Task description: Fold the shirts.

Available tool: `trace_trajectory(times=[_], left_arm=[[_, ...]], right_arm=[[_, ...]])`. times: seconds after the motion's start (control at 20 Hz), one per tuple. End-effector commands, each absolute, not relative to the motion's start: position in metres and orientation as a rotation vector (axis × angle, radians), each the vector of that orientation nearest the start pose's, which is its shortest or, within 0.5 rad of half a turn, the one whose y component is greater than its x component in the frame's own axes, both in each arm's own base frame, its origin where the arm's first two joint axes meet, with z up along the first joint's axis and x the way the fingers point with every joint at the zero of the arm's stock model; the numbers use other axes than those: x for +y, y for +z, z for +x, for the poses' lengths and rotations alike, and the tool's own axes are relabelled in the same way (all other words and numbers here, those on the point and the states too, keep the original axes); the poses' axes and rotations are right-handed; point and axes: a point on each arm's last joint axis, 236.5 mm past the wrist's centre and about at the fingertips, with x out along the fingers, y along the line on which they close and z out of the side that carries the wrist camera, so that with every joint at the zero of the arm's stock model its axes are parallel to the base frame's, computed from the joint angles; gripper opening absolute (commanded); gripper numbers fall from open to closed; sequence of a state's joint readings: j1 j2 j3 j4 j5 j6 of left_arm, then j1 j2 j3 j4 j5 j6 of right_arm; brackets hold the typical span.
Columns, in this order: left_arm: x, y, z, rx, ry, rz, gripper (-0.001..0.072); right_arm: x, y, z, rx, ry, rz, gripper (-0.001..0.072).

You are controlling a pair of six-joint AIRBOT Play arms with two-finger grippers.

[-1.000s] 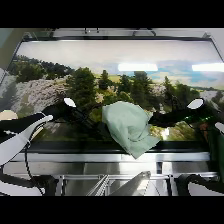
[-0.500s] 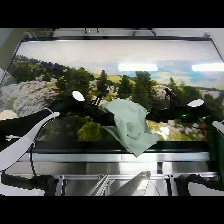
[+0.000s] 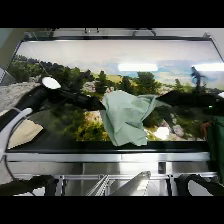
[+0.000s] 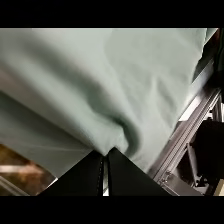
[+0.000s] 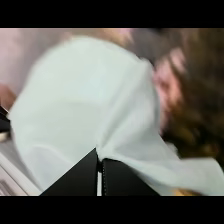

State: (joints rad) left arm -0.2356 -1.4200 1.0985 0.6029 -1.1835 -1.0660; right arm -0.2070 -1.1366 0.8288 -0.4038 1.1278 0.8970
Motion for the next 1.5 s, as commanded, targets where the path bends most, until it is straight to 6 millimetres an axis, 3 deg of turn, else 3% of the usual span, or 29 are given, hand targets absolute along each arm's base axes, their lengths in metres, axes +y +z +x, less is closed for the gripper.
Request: trace_trajectory(times=[0.0, 0.15, 0.3, 0.45, 0.55, 0.6, 0.75, 0.9, 1.0, 1.1, 1.15, 1.2, 1.25, 1.3, 1.4, 1.45], left_arm=[[-0.233, 0.111, 0.323, 1.083, -1.008, -0.353, 0.0025], [-0.227, 0.210, 0.307, 0.867, -1.093, -0.263, 0.0025], [-0.229, 0.310, 0.278, 0.630, -1.160, -0.207, 0.0025], [-0.221, 0.369, 0.249, 0.516, -1.163, -0.133, 0.0025], [-0.214, 0.389, 0.240, 0.479, -1.154, -0.085, 0.0026], [-0.210, 0.389, 0.242, 0.489, -1.152, -0.069, 0.0026], [-0.201, 0.363, 0.282, 0.586, -1.138, -0.112, 0.0026], [-0.198, 0.294, 0.341, 0.789, -1.167, -0.206, 0.0026], [-0.197, 0.234, 0.381, 0.942, -1.178, -0.299, 0.0027], [-0.192, 0.163, 0.423, 1.074, -1.149, -0.420, 0.0029], [-0.185, 0.132, 0.443, 1.113, -1.113, -0.483, 0.0115], [-0.174, 0.100, 0.463, 1.144, -1.065, -0.548, 0.0303], [-0.162, 0.077, 0.476, 1.162, -1.027, -0.605, 0.0334], [-0.143, 0.058, 0.489, 1.170, -0.985, -0.646, 0.0334], [-0.101, 0.045, 0.503, 1.182, -0.927, -0.715, 0.0334], [-0.079, 0.046, 0.501, 1.202, -0.910, -0.747, 0.0334]], right_arm=[[0.132, 0.193, 0.355, 0.592, 0.795, 0.623, 0.0015], [0.156, 0.294, 0.314, 0.340, 0.934, 0.549, 0.0015], [0.172, 0.366, 0.262, 0.131, 1.018, 0.479, 0.0015], [0.171, 0.407, 0.226, -0.035, 0.981, 0.383, 0.0015], [0.167, 0.417, 0.220, -0.086, 0.943, 0.354, 0.0015], [0.165, 0.414, 0.227, -0.078, 0.923, 0.349, 0.0015], [0.156, 0.376, 0.276, 0.047, 0.873, 0.365, 0.0015], [0.160, 0.308, 0.349, 0.232, 0.837, 0.406, 0.0016], [0.167, 0.238, 0.406, 0.378, 0.775, 0.450, 0.0016], [0.170, 0.155, 0.456, 0.515, 0.689, 0.494, 0.0016], [0.165, 0.113, 0.479, 0.568, 0.622, 0.518, 0.0017], [0.159, 0.081, 0.495, 0.608, 0.576, 0.549, 0.0072], [0.153, 0.059, 0.506, 0.641, 0.549, 0.584, 0.0316], [0.147, 0.048, 0.512, 0.663, 0.547, 0.601, 0.0435], [0.127, 0.051, 0.510, 0.677, 0.559, 0.646, 0.0433], [0.116, 0.054, 0.499, 0.708, 0.584, 0.659, 0.0433]])
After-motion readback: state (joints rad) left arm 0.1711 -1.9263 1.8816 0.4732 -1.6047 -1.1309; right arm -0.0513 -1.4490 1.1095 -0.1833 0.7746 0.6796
